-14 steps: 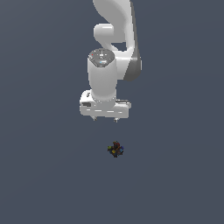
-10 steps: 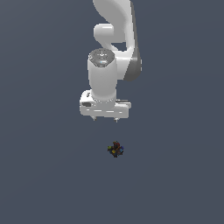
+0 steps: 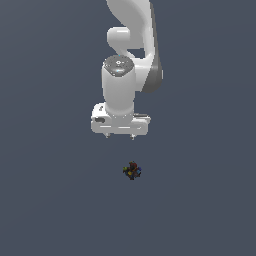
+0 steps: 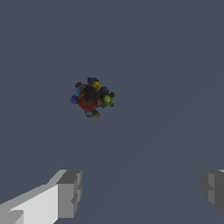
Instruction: Pick up the object and move it to a goal position.
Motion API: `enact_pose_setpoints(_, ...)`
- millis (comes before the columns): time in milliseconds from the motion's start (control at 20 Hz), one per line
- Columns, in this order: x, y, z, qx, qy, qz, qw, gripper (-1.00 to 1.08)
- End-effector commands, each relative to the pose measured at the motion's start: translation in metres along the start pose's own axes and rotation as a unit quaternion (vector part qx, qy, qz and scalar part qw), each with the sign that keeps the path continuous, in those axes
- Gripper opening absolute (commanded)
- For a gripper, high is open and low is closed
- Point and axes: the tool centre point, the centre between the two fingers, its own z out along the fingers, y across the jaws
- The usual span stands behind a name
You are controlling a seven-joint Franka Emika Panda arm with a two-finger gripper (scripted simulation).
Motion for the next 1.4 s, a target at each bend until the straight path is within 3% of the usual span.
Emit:
enact_pose_setpoints(0,0.0,0.0,0.0,0.0,0.0,0.0,1.0,1.0)
enact_pose_setpoints(400,0.007,-0.004,0.007,-0.001,-0.001,-0.034,0.9994,1.0)
enact_pose_setpoints(800,0.024,-0.015,0.024,-0.001,-0.002,-0.114,0.9934,1.0)
enact_pose_setpoints(1050,0.038,-0.025,0.041,0.001,-0.003,-0.187,0.9824,1.0)
enact_pose_setpoints(1350,0.053,-0.037,0.063,0.006,-0.002,-0.274,0.9616,1.0)
